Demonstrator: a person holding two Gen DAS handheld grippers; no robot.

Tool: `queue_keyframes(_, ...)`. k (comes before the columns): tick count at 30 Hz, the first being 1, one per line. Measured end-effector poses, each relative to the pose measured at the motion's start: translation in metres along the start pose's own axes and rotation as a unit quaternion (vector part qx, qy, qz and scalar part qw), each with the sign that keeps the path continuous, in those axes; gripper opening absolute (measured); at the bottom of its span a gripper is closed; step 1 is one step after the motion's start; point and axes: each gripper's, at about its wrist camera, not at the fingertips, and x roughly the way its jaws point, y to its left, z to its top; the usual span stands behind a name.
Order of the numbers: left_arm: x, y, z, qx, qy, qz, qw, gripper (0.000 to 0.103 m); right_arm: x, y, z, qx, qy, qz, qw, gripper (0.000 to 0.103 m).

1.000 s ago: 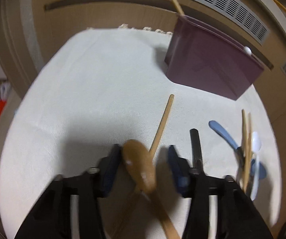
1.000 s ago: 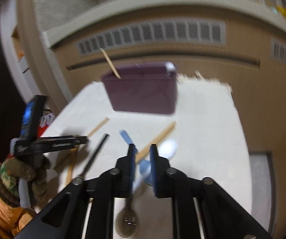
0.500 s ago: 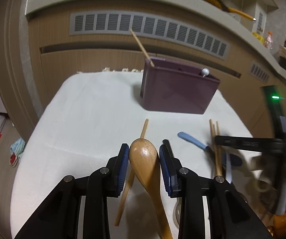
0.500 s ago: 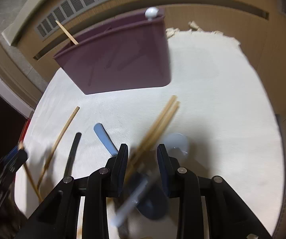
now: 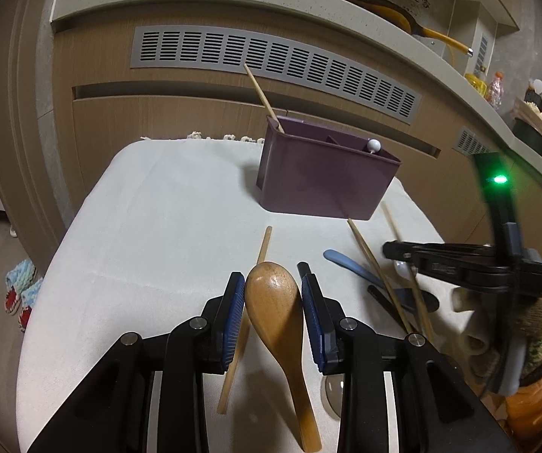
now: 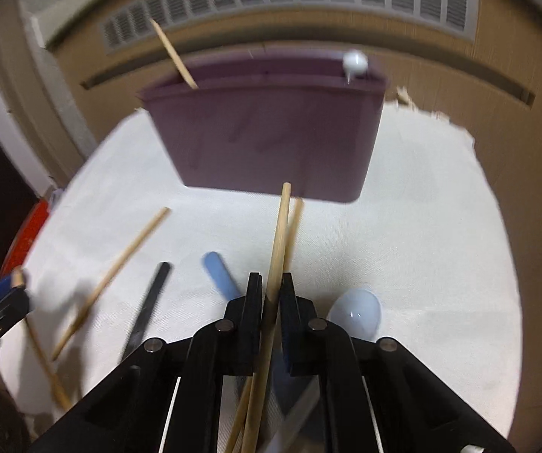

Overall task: Organize utensils
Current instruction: 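Insert wooden spoon and chopstick into the purple caddy and open both tools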

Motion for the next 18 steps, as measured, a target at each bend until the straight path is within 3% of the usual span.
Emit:
queue_keyframes(8,-0.031,-0.022,0.004,0.023,-0.025,-0.007,0.9994,0.032,-0.087,-0.003,-0.019,-0.014,-0.081,0.027,0.996,0.008)
queue_keyframes(12,-0.059,-0.045,0.017,0.049,-0.060,-0.011,0.9969,0.031,-0.124,-0.003,-0.016,-0.020,-0.126,0.032,0.991,0.006)
queue_keyframes(18,-0.106,-0.082,0.073,0.108,-0.137,-0.019,0.9846,0.031,-0.205,0.005,0.012,-0.058,-0.240,0.032,0.968,0.006)
